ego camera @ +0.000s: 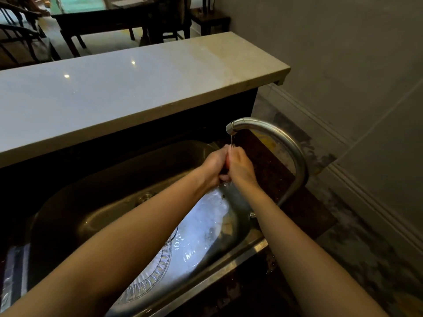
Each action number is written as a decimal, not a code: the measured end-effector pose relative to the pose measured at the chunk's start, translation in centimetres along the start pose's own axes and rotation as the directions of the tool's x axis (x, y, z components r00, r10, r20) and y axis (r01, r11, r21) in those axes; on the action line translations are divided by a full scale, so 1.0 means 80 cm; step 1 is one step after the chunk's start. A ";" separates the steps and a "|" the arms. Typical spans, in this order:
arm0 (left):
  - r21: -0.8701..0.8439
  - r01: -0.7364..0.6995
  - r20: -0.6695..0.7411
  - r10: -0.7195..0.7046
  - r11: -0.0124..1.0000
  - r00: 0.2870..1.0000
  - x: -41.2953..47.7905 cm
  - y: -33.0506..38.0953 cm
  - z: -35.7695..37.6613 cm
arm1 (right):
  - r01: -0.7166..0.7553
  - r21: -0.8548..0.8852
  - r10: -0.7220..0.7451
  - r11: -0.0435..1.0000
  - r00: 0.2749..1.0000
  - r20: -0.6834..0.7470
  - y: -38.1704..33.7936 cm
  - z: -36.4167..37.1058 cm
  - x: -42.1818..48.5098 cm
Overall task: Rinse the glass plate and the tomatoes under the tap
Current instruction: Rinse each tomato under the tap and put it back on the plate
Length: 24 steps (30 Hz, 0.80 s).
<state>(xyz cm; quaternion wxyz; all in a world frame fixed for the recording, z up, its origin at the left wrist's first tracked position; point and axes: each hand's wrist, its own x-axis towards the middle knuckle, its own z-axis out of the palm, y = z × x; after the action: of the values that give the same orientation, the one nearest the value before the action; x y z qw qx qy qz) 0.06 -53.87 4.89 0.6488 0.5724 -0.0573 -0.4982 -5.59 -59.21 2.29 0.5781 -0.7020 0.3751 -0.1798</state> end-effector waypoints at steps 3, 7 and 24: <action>-0.047 0.048 0.071 -0.044 0.998 0.996 -0.009 -0.004 0.018 | -0.192 0.110 0.206 0.975 0.970 -0.133 -0.019 -0.018 0.018; -0.113 -0.088 -0.025 0.086 0.990 0.996 0.000 0.010 0.009 | 0.089 -0.139 -0.091 0.986 0.996 -0.010 -0.023 0.002 -0.005; -0.086 0.041 0.059 -0.036 0.995 0.998 -0.016 0.011 0.032 | -0.150 0.026 0.152 0.988 0.983 -0.106 -0.037 -0.032 -0.002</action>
<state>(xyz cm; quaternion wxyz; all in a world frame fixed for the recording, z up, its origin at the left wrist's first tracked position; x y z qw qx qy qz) -1.74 -54.86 7.09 0.6617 0.5300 -0.0430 -0.5286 -6.52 -60.68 5.82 0.5752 -0.6555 0.4564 -0.1764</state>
